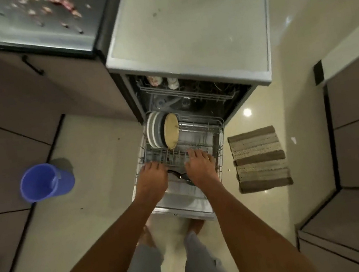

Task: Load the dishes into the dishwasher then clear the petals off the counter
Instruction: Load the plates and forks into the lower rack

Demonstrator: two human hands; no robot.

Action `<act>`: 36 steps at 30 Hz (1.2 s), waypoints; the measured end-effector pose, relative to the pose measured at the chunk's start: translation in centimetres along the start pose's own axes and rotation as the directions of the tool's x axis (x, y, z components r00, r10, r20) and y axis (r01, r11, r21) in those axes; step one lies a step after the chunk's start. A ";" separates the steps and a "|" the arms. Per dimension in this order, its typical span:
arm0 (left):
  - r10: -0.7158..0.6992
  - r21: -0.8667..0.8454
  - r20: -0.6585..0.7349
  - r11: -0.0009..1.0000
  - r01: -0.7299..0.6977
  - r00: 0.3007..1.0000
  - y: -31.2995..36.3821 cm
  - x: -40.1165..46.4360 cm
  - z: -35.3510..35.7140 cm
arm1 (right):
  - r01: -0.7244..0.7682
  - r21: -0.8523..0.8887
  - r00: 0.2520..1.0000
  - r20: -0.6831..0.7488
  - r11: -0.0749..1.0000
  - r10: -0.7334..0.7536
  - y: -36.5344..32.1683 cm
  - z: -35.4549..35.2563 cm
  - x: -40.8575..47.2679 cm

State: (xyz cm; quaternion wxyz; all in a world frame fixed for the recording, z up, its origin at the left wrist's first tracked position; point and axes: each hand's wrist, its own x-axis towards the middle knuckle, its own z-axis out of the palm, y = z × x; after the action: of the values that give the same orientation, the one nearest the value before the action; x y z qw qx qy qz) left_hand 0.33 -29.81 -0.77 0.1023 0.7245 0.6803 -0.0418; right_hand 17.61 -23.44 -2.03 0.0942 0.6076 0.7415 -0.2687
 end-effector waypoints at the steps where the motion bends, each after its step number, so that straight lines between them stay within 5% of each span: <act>1: -0.019 -0.009 -0.023 1.000 0.019 1.000 -0.8 -1.3 -0.9 | 0.005 -0.006 1.000 -0.001 1.000 -0.005 -1.2 -0.5 -1.0; 18: -0.278 0.030 -0.048 0.960 0.280 0.959 -29.5 -17.7 -11.5 | 0.217 -0.061 0.968 -0.117 0.974 -0.223 -32.0 -0.6 -6.0; 30: -0.447 -0.230 -0.110 0.880 0.415 0.888 -42.7 -11.6 -16.9 | 0.333 -0.095 0.919 -0.191 0.938 -0.345 -47.2 -3.9 3.7; 36: -0.469 -0.231 -0.095 0.868 0.439 0.878 -51.3 -3.7 -19.4 | 0.353 -0.106 0.914 -0.174 0.929 -0.367 -53.9 -6.0 13.3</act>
State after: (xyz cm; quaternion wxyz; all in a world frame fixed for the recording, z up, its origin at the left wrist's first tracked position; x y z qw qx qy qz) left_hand -52.52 -26.72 14.19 0.1119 0.5306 0.8382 0.0585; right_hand -35.79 -15.31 12.13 -0.0065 0.4796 0.8555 -0.1951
